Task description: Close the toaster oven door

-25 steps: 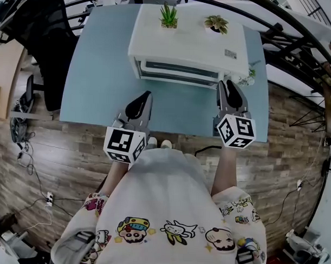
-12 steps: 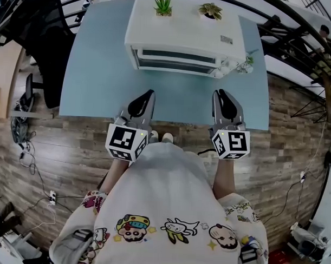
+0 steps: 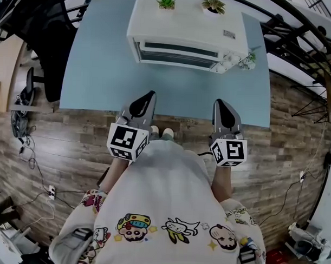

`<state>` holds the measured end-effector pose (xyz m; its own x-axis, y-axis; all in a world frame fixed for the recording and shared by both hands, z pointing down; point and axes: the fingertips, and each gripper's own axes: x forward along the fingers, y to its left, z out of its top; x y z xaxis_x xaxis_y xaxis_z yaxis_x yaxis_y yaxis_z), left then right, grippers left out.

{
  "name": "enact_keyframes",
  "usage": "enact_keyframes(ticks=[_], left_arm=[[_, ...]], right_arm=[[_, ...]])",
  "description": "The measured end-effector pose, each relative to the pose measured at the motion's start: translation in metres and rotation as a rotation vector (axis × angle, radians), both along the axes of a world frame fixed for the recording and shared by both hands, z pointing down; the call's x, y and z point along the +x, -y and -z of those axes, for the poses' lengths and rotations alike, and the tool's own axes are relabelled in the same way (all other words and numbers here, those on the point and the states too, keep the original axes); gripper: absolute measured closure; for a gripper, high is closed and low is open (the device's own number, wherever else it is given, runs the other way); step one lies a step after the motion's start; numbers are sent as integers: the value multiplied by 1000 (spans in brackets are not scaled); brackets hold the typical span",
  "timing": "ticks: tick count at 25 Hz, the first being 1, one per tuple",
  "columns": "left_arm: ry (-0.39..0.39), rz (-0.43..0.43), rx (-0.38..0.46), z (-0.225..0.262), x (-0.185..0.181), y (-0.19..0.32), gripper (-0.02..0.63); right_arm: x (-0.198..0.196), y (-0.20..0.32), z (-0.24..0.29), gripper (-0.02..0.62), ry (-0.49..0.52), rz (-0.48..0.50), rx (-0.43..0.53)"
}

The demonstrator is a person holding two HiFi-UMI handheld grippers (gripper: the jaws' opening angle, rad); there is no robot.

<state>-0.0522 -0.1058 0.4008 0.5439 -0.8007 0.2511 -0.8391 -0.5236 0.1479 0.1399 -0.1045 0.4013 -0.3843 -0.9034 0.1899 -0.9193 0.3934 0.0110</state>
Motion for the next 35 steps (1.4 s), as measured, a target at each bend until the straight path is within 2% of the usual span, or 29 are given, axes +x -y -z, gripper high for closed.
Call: enact_keyframes(ticks=[8,35], left_arm=[[4,2,-32,-12,-1,-6,606],[9,20,-20,-10,-7,-6,606]], right_arm=[[4,-3,1,588,9,-1,3],[-4,-5,-3,588,13,25,-22]])
